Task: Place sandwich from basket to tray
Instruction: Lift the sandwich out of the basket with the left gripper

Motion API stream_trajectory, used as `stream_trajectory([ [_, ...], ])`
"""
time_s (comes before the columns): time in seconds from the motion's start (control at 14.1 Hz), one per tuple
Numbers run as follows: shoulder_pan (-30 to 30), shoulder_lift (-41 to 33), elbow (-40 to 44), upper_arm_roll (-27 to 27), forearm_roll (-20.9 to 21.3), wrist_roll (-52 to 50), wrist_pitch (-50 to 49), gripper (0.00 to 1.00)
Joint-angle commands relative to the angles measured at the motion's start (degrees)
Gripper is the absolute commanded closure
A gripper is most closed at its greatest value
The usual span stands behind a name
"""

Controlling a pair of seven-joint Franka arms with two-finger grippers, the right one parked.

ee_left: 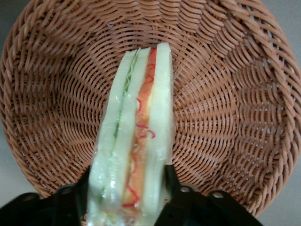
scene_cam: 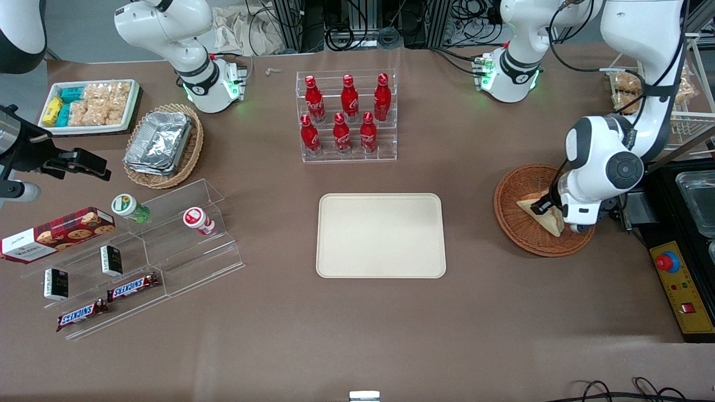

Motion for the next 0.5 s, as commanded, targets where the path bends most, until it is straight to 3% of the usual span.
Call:
stream_trajectory([
  [0.0, 0.03, -1.04, 0.98, -0.21, 0.59, -2.06, 0.07, 0.85],
  [0.43, -0.23, -1.13, 16.79, -0.39, 0.67, -1.89, -21.88, 0.95],
])
